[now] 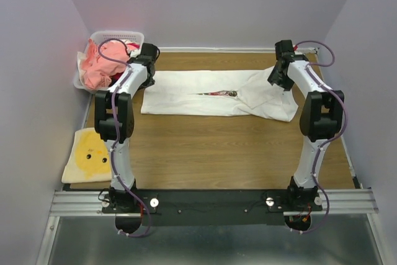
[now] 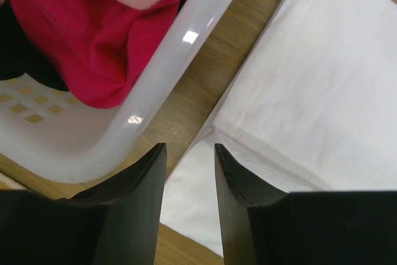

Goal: Fold and stack the t-shirts
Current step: Fold the tshirt

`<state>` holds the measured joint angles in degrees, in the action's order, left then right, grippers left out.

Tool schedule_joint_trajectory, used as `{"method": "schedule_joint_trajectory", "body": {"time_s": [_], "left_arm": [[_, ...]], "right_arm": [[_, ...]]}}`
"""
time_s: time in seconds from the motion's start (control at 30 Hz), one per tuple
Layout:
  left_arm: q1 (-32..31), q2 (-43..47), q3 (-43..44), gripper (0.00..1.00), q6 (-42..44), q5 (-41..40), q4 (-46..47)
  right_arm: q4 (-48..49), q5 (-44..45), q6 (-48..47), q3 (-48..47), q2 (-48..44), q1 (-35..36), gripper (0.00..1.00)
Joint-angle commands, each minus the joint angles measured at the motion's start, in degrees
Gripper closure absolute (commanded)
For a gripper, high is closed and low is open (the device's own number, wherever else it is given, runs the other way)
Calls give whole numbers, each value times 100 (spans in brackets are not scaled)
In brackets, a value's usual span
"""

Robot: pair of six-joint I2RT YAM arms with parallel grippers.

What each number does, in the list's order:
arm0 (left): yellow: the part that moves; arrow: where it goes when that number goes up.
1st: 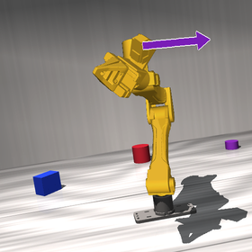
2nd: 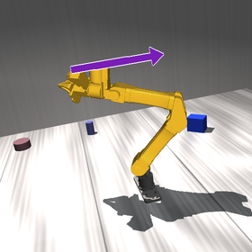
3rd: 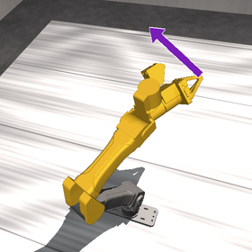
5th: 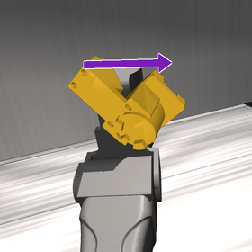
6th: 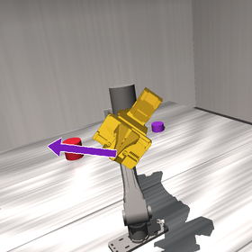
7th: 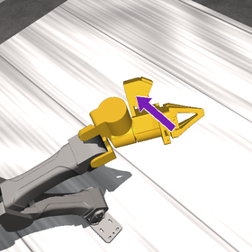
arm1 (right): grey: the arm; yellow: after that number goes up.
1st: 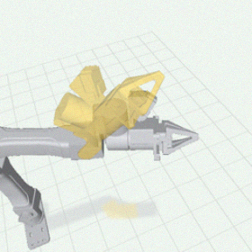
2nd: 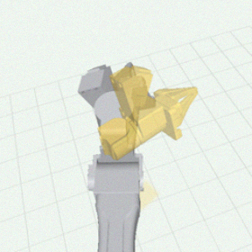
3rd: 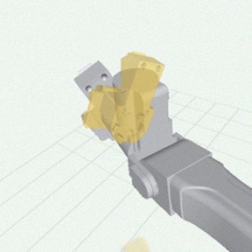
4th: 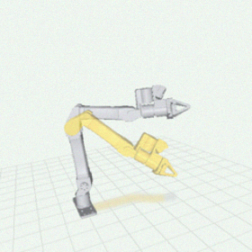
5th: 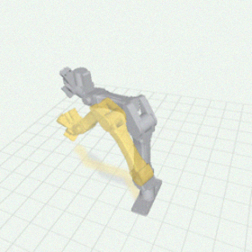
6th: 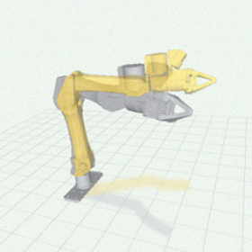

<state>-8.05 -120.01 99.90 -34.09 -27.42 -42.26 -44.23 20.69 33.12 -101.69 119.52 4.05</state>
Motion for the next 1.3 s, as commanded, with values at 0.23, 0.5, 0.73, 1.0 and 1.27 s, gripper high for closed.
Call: {"method": "schedule_joint_trajectory", "body": {"time_s": [0.23,0.5,0.73,1.0,1.27], "left_arm": [[-557,663,-963,57,289,720,394],[-618,522,-1561,58,69,703,368],[-610,346,-1622,57,-124,439,34],[-496,206,-1921,57,-221,158,-212],[-250,250,-2159,57,-195,289,-186]], "right_arm": [[336,-671,150,1880,-1159,122,40],[511,-970,300,2469,-1221,122,42],[503,-900,300,2610,-1054,122,43],[178,-329,309,2610,-923,122,43],[-95,445,151,2426,-676,8,42]]}}
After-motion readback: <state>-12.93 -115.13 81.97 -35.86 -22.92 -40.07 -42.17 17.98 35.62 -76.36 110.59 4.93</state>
